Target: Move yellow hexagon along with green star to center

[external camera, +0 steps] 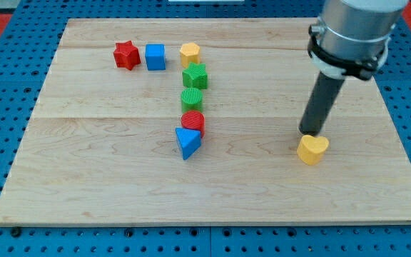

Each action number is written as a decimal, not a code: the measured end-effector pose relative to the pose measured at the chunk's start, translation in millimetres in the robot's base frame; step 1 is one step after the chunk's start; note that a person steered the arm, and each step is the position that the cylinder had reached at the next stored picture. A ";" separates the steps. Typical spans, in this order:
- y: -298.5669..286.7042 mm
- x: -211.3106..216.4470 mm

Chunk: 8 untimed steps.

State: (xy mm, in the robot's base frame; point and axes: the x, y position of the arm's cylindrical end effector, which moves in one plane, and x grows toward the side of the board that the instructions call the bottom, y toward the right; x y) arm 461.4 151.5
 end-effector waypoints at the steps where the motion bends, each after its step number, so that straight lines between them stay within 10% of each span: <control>1: -9.9 16.4; 3: 4.7 41.5; 7: -145.3 -212.0; 8: -180.8 -197.9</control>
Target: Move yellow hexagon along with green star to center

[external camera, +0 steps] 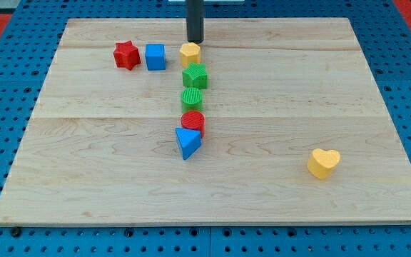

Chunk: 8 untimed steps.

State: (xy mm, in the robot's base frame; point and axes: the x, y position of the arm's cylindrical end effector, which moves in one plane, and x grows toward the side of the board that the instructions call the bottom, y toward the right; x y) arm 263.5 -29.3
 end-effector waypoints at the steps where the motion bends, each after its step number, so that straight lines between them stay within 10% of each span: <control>1: 5.3 45.1; 3: 9.1 78.0; 4: 5.9 27.3; 5: -47.8 46.1; 8: 33.9 124.1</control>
